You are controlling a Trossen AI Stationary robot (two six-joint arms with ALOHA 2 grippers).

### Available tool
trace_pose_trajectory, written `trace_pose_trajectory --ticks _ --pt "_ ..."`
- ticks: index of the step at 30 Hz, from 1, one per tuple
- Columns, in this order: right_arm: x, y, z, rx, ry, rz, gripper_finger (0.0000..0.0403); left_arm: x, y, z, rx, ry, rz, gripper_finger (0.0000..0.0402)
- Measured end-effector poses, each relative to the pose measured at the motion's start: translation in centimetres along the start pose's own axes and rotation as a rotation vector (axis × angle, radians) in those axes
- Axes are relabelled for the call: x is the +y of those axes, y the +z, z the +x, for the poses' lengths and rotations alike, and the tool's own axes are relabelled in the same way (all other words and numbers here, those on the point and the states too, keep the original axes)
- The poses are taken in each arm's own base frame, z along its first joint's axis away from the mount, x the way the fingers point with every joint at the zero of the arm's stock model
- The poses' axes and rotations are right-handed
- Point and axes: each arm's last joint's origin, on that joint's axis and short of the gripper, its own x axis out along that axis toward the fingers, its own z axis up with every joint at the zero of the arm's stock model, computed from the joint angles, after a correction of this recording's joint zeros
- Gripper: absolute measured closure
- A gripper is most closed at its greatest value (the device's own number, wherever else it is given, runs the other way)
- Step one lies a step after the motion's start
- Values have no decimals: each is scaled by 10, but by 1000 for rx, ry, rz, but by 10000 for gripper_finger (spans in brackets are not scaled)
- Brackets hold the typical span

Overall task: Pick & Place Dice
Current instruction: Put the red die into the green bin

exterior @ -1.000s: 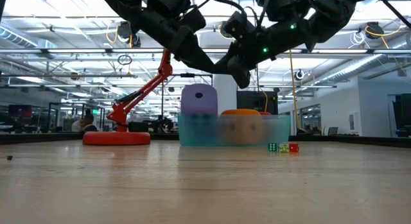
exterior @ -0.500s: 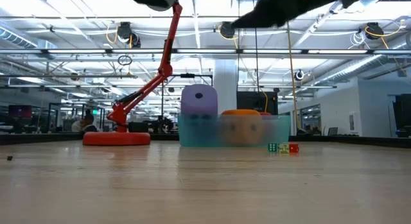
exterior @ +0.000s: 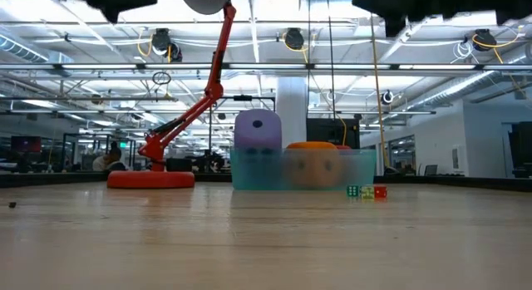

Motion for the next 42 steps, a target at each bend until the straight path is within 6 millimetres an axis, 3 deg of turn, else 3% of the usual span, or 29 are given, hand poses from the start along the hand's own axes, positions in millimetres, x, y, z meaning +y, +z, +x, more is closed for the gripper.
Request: trace_pose_trajectory --ticks 6,12,17,22,33,37,42 --pt "-4 -37 -8 37 -30 46 403 0 -34 -11 17 -13 -8 395" --pt "-10 -38 -15 34 -64 115 403 -3 -50 -24 -80 -125 -33 397" --pt "-10 -40 -16 20 -64 116 403 -11 -73 -22 -124 -245 15 398" --pt "-10 -41 -15 30 -64 115 403 -14 -91 -17 -102 -246 42 397" --pt "-9 -47 -15 90 -59 125 403 -17 -100 -17 -34 -303 -29 399" --pt "-6 -56 -12 163 -48 134 403 -20 -122 -12 2 -281 35 396" --pt "3 -72 -4 267 -22 113 403 -17 -129 -10 -29 -231 25 395"
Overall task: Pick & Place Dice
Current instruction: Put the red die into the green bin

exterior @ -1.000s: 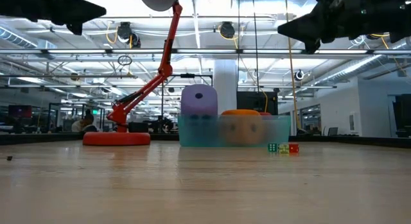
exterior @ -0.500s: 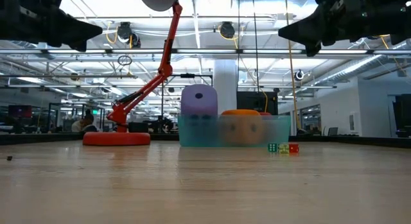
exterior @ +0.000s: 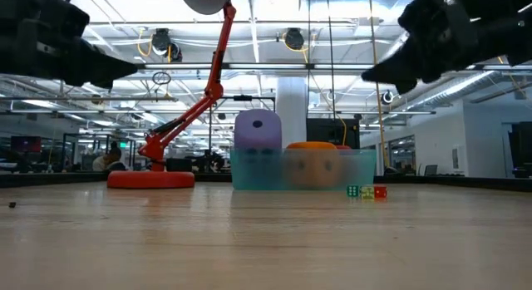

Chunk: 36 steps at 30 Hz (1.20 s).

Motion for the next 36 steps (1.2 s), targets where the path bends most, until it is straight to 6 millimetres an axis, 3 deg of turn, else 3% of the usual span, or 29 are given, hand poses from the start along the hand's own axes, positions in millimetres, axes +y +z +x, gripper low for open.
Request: trace_pose_trajectory --ticks 6,12,16,19,27,36 --pt "16 -26 23 129 -31 -125 383 3 0 0 3 25 -101 383" --pt "29 -40 37 136 -16 -174 290 3 0 0 -4 28 -109 396" --pt "40 -51 37 190 -37 -154 225 3 3 0 -34 32 -108 396" --pt "48 -56 33 215 -53 -156 200 4 4 0 -45 33 -106 383" --pt "54 -65 28 293 -33 -277 203 4 4 0 -43 33 -104 370" --pt "47 -71 27 368 -78 -198 207 4 4 0 -42 33 -104 369"
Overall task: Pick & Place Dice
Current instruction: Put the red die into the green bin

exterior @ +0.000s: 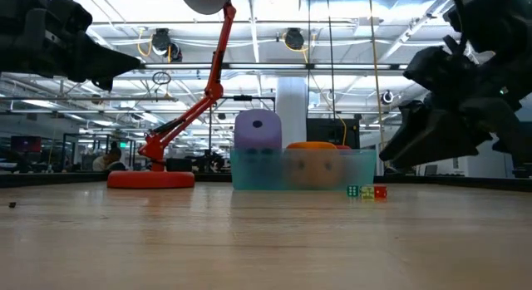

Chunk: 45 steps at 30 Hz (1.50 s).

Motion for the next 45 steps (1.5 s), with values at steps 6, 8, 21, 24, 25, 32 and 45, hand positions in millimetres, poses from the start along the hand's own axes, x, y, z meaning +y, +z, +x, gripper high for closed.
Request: trace_pose_trajectory --ticks 6,8,21,24,25,32,45 --pt "-10 -3 5 34 -51 216 214 0 0 0 1 0 -1 369" --pt "-10 -4 6 42 -53 246 215 0 0 0 2 0 -5 369" --pt "-1 -18 28 69 -25 179 212 0 -1 0 8 -1 -1 369" --pt "0 -13 28 27 7 157 211 0 -1 0 8 -1 -1 369" --pt "0 -12 28 20 9 144 212 0 -1 0 8 -1 -1 369" --pt "-1 -11 28 7 -45 100 223 0 -1 0 8 -1 0 369" --pt "4 -13 27 22 23 -11 251 0 -1 0 8 -1 0 369"
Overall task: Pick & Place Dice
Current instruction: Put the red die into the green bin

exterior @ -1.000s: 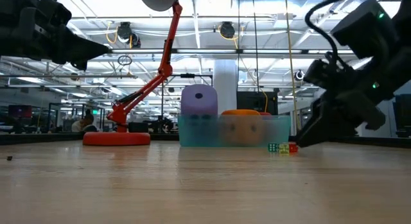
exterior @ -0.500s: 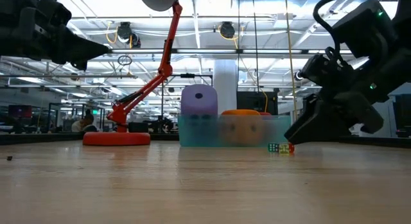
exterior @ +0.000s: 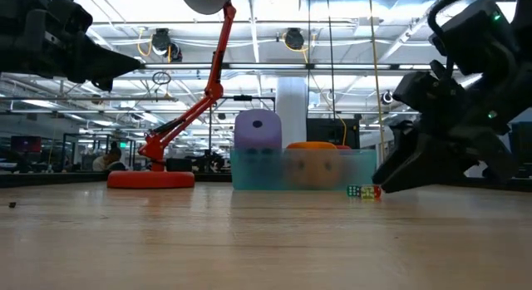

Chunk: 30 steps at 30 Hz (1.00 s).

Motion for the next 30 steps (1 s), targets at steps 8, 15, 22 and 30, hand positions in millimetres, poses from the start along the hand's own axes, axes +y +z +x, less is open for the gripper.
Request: trace_pose_trajectory --ticks 8,15,22,30 --pt "-1 -1 2 -1 -9 -37 274 0 0 0 0 0 0 369" --pt "-5 0 4 -1 -24 -25 285 0 0 0 -1 0 0 369" --pt "-5 0 4 2 0 -20 287 0 0 0 0 0 0 369" --pt "-6 3 4 -30 -1 -10 287 0 1 0 -8 1 0 369"
